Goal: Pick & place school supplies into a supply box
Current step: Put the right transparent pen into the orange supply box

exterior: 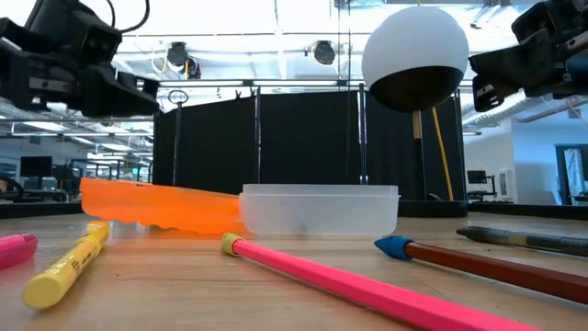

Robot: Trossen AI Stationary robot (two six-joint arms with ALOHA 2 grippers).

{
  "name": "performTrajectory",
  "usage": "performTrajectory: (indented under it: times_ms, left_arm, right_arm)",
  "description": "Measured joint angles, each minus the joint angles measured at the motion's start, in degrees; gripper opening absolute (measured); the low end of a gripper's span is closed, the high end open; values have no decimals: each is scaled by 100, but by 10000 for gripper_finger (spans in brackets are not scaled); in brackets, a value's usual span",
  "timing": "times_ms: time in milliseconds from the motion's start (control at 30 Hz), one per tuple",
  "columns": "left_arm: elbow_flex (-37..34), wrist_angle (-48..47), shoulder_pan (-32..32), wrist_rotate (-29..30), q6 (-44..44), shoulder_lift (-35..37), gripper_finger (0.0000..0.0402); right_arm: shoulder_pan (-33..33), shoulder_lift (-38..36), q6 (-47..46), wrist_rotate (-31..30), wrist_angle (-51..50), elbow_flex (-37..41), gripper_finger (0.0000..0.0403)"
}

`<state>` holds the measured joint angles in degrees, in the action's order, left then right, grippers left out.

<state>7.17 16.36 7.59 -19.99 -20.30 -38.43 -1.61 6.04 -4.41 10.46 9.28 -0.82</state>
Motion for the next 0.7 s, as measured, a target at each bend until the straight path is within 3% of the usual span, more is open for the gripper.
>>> performTrajectory:
  times_ms: [367,500,700]
  left_arm:
    - [-540,0,837,-1296,95,1200,2]
    - [-661,-189,986,-1518,156,1631,2]
    - [-661,-234,1006,-1521,343,1875,4]
  right_arm:
    - [160,80,-252,-83,342,0,0]
    - [337,264,-239,-952,616,-35,0]
    - [936,1151,-238,-1644,462,-626,0]
